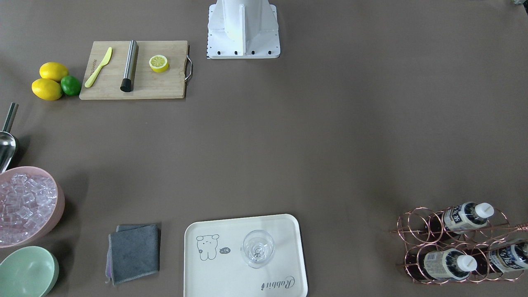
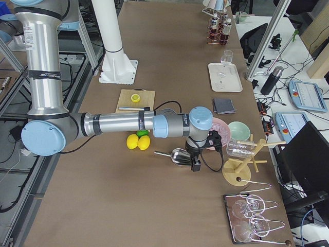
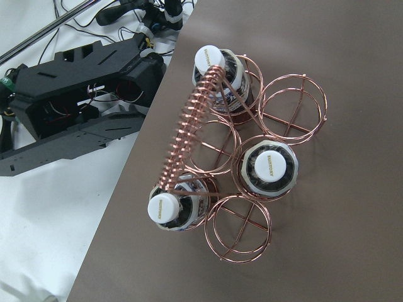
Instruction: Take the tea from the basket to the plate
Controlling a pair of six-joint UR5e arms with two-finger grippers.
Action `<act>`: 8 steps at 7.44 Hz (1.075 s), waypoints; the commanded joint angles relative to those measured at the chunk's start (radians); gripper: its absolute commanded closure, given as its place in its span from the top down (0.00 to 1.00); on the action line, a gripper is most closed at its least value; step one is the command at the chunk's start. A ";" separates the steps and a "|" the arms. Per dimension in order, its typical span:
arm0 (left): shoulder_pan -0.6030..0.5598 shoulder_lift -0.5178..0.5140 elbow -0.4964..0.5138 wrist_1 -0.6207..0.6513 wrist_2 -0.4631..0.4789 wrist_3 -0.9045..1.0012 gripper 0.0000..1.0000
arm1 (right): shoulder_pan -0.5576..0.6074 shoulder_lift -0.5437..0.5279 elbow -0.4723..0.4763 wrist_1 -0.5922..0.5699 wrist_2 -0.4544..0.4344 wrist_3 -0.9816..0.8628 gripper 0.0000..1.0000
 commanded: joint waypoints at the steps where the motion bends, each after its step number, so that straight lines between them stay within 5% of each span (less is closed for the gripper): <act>1: 0.012 -0.123 0.127 0.007 -0.031 0.120 0.98 | 0.020 -0.066 0.082 0.001 0.001 0.000 1.00; 8: 0.040 -0.232 0.293 0.028 -0.071 0.245 0.93 | 0.037 -0.070 0.105 -0.002 0.018 0.000 1.00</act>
